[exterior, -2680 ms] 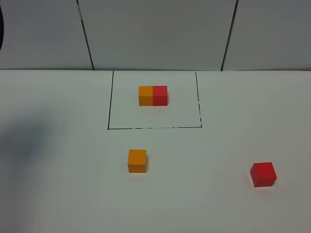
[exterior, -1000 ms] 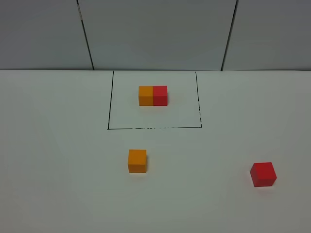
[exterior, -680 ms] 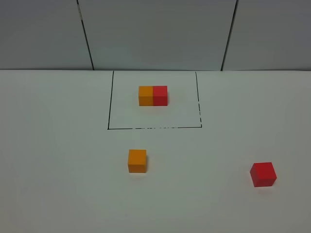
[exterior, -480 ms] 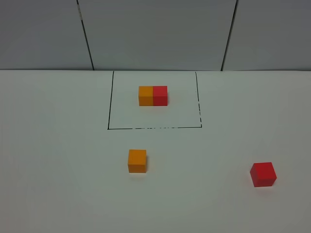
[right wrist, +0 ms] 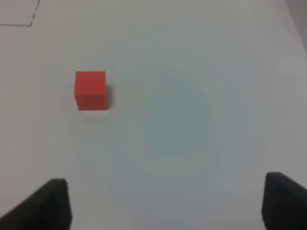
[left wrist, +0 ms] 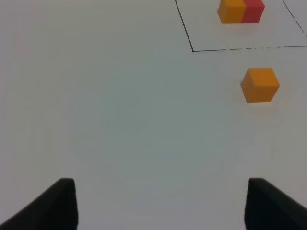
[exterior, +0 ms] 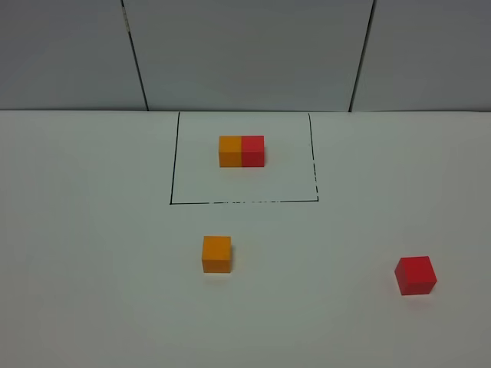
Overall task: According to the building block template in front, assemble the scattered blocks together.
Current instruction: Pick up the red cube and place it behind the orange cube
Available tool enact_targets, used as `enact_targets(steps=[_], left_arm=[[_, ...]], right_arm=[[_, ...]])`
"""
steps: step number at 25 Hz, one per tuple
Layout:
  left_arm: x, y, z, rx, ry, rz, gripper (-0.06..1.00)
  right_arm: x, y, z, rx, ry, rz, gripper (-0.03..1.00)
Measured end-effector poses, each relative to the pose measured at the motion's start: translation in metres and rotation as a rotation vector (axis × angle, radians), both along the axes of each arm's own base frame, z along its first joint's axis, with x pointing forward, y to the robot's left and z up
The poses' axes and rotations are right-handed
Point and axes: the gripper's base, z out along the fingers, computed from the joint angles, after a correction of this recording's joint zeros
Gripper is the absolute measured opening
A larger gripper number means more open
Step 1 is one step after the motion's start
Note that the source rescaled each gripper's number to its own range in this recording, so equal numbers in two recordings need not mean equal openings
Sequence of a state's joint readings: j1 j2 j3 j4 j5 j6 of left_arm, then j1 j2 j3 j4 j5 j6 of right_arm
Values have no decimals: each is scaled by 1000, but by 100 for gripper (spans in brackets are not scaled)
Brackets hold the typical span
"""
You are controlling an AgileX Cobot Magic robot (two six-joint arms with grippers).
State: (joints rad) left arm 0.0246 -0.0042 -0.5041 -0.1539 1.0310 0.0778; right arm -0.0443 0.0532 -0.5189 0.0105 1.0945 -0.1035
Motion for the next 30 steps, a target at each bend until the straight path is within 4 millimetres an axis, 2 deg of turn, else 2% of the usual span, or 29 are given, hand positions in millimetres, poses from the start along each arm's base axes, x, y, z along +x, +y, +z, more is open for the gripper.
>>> enact_targets(steps=[30], left_arm=[[0, 0, 0, 0, 0, 0, 58]], right_arm=[[0, 0, 0, 0, 0, 0, 63]])
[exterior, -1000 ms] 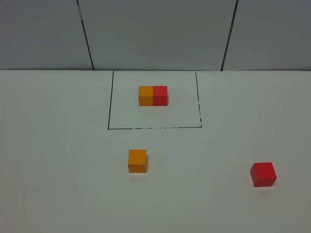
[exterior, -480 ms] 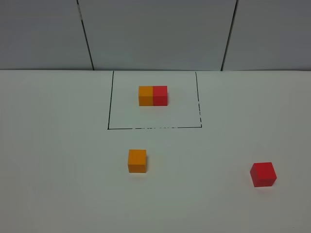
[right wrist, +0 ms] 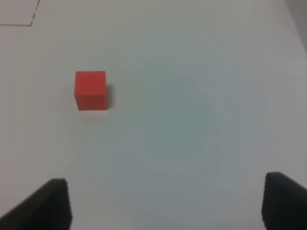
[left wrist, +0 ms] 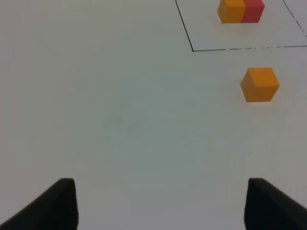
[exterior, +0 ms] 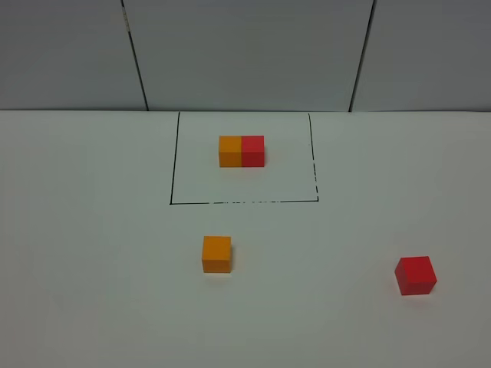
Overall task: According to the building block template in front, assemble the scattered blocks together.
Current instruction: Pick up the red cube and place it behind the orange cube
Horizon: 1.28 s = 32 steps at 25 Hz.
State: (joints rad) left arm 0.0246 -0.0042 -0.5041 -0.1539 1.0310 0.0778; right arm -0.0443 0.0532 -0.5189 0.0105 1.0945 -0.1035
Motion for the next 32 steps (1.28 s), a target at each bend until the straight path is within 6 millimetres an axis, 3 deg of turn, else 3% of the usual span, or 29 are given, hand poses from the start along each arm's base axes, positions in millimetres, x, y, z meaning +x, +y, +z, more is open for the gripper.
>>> enact_targets(steps=[12, 14, 17, 20, 24, 32], left_arm=[[0, 0, 0, 0, 0, 0, 58], [0, 0, 0, 0, 0, 0, 58], [0, 0, 0, 0, 0, 0, 58], [0, 0, 0, 0, 0, 0, 58], [0, 0, 0, 0, 0, 0, 58], [0, 0, 0, 0, 0, 0, 58]], right_arm=[[2, 0, 4, 21, -47, -14, 63], [5, 0, 4, 45, -37, -27, 69], [17, -1, 4, 69, 31, -41, 92], [44, -1, 0, 89, 169, -43, 100], [94, 1, -5, 108, 368, -7, 100], [219, 3, -21, 140, 617, 79, 100]])
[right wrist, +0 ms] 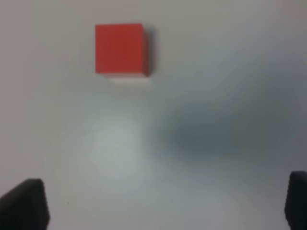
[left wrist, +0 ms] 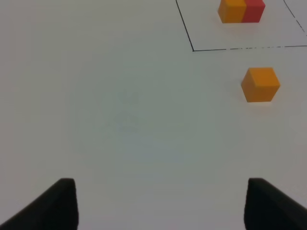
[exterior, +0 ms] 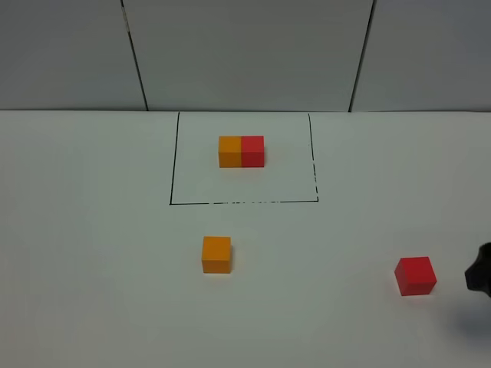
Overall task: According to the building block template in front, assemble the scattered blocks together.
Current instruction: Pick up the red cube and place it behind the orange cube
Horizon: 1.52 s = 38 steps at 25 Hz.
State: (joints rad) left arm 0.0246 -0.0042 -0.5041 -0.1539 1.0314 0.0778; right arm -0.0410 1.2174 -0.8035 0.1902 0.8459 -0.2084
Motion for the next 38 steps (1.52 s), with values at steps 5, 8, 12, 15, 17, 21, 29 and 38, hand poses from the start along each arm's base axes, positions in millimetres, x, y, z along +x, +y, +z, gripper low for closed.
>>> enact_targets(steps=[5, 8, 12, 15, 17, 21, 29, 38], left_arm=[[0, 0, 0, 0, 0, 0, 58], [0, 0, 0, 0, 0, 0, 58], [0, 0, 0, 0, 0, 0, 58], [0, 0, 0, 0, 0, 0, 58], [0, 0, 0, 0, 0, 0, 58], [0, 0, 0, 0, 0, 0, 58], [0, 0, 0, 0, 0, 0, 58], [0, 0, 0, 0, 0, 0, 58]], right_arm=[[50, -2, -30, 5, 84, -7, 100], [69, 9, -49, -3, 120, 31, 100], [82, 33, -65, -34, 124, 81, 100], [88, 41, -70, -62, 111, 67, 100], [92, 45, -70, -67, 105, 63, 100], [96, 56, -74, -64, 112, 70, 100], [101, 59, -100, -59, 191, 29, 100], [105, 59, -122, -65, 226, 25, 100]])
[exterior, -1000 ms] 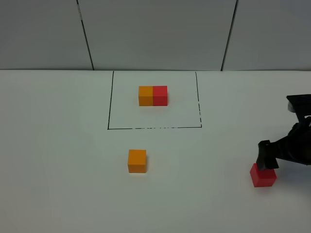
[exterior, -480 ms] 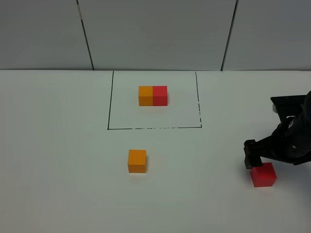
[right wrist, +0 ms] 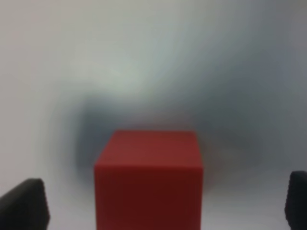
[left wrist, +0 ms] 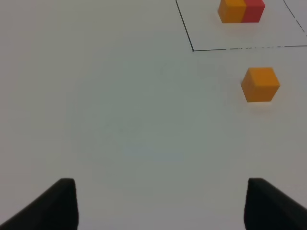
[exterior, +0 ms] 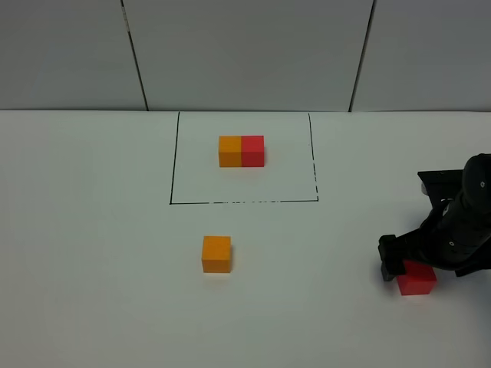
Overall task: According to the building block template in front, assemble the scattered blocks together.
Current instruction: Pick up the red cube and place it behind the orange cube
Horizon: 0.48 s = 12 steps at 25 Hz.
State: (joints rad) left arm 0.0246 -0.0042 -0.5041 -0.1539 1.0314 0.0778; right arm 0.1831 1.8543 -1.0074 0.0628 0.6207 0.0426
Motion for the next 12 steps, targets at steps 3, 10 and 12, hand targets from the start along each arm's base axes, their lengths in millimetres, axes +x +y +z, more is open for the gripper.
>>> enact_targets(steps=[3, 10, 12], left_arm=[[0, 0, 0, 0, 0, 0, 58], [0, 0, 0, 0, 0, 0, 58], [0, 0, 0, 0, 0, 0, 58]], right_arm=[[1, 0, -8, -3, 13, 1, 100], [4, 0, -23, -10, 34, 3, 100], [4, 0, -25, -11, 38, 3, 100]])
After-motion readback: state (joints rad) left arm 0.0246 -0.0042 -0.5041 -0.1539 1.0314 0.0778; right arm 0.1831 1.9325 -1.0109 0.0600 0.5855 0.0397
